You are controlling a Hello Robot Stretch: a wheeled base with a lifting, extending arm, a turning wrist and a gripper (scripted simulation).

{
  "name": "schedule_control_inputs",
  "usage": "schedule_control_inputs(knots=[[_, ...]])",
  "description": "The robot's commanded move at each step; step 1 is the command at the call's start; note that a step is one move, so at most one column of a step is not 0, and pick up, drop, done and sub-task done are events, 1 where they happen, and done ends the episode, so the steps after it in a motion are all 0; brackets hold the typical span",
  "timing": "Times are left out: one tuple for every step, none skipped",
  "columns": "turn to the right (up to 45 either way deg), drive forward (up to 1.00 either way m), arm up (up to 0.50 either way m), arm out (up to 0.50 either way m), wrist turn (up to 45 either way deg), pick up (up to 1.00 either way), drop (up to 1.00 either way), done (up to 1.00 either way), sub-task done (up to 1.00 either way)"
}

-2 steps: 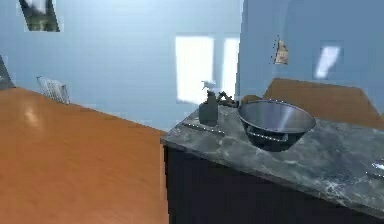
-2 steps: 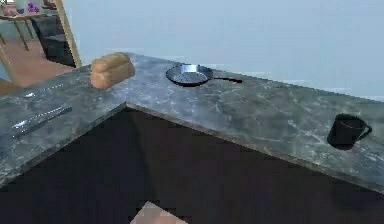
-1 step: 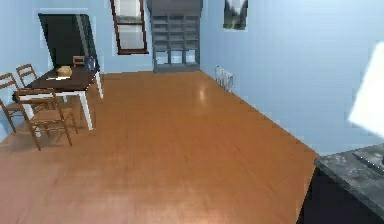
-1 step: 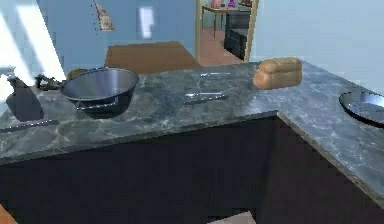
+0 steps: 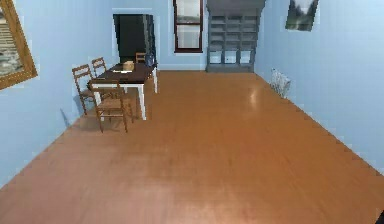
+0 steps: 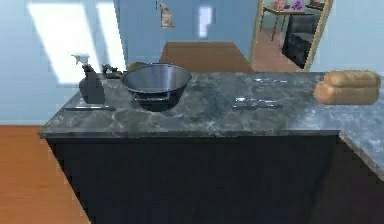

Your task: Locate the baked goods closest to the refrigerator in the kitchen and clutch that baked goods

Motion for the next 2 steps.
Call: schedule_control_inputs(knots=[[0.0,1.0,0.0,0.0,0.0,0.0,0.0,0.0,0.0],[0.0,1.0,0.0,0.0,0.0,0.0,0.0,0.0,0.0]])
